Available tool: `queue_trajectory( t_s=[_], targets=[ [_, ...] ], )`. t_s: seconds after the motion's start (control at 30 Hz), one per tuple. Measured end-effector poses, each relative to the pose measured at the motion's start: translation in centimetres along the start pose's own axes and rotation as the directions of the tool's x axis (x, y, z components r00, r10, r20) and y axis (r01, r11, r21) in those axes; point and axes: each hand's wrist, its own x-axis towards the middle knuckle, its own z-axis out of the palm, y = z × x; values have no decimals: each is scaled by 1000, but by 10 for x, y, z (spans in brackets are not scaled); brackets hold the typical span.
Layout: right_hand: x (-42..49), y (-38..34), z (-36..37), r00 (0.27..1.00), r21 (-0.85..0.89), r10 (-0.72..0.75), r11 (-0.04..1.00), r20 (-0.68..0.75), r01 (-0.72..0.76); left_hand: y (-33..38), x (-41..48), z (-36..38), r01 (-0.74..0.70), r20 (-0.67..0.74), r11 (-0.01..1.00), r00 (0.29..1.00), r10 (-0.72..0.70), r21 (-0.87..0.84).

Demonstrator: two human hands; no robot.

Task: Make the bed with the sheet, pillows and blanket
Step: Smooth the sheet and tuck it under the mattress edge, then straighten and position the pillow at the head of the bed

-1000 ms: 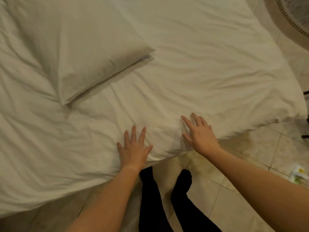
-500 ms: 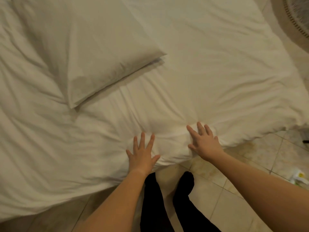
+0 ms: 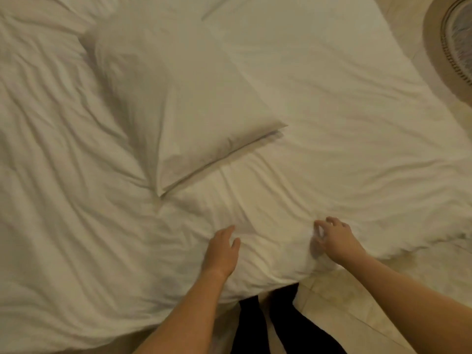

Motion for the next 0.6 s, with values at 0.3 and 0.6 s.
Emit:
queue_trajectory(
  t_s=[0.3, 0.6],
  targets=[
    [47, -98, -59, 955, 186, -161, 960, -250, 211, -7, 35, -104, 206, -463, 954, 838, -287, -218],
    [86, -201, -140, 844, 147, -344, 889, -411, 433, 8, 79, -189, 249, -626, 849, 586, -515, -466]
  ],
)
